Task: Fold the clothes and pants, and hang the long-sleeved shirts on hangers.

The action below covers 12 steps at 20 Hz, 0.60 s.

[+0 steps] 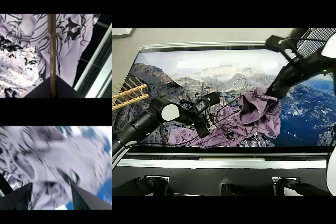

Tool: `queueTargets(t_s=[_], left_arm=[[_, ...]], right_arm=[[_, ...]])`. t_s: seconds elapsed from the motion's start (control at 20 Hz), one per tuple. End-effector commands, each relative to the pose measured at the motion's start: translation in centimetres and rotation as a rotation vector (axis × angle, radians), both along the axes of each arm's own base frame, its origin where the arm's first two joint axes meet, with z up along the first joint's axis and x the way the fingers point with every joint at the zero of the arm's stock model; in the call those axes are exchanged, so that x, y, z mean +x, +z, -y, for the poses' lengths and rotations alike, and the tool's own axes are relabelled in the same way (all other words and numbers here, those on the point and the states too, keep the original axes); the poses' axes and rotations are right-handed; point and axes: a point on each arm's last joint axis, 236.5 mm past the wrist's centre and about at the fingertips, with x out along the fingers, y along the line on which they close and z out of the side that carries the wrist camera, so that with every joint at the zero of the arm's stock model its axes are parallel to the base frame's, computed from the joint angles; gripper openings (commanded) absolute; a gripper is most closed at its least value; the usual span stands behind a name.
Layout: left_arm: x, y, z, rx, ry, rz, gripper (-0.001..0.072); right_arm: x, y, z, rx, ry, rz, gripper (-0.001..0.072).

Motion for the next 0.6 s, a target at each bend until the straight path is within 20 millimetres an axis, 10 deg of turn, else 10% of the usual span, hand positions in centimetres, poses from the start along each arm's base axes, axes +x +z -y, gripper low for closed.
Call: queueTargets(t_s=[0.0, 0.55], left_arm=[[0.0, 0.0, 0.0, 0.000, 0.002, 0.000, 0.0026], [0.0, 0.0, 0.0, 0.000, 0.002, 0.001, 0.0026]], right_arm=[[0.5, -0.7, -2.2, 0.029, 0.237, 0.059, 0.0567], [0.9, -3.7, -5.9, 0.180, 0.373, -0.033, 0.0467]])
